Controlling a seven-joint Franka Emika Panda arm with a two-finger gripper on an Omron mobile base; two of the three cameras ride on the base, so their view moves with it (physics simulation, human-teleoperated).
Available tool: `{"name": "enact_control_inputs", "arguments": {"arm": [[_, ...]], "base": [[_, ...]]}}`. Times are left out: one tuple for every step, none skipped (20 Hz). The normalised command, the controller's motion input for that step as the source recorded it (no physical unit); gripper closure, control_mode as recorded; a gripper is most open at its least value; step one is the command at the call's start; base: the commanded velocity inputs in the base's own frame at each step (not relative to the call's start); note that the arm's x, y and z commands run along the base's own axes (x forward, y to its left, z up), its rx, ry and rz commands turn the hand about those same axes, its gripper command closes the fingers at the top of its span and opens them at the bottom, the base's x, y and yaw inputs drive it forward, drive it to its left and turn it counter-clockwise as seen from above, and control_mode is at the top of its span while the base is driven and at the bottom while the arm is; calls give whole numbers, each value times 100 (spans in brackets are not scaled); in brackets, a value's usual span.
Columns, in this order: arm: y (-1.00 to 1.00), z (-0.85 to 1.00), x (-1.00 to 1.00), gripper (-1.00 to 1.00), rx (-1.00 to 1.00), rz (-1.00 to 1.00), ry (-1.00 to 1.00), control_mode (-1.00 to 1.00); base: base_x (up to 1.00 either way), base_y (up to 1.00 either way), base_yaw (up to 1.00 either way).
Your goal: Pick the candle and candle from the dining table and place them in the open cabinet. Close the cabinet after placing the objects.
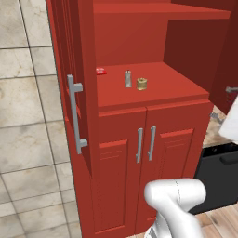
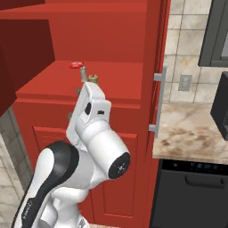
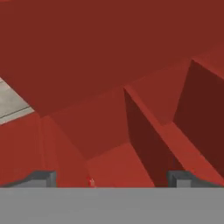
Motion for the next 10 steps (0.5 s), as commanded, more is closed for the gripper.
{"name": "enact_control_inputs", "arguments": {"arm": [[28, -18, -78, -100, -4, -5, -53, -100], [22, -13, -74, -100, -3, -6, -51, -100], [12, -9, -70, -100, -1, -6, -50, -100], [2, -5, -62, -100, 0, -6, -47, -100], [0, -3, -57, -100, 0, -6, -46, -100], [0, -3, -51, -100, 0, -5, -46, -100], [0, -4, -49, -100, 0, -4, -46, -100], [0, -5, -46, -100, 0, -3, -46, -100], [0, -5, -42, -100, 0, -1, -46, -100], [0, -6, -42, -100, 0, -1, -47, -100]], "base": [[0, 0, 0], [0, 0, 0], [0, 0, 0], [0, 0, 0], [0, 0, 0], [0, 0, 0], [0, 0, 0], [0, 0, 0], [0, 0, 0], [0, 0, 0]]}}
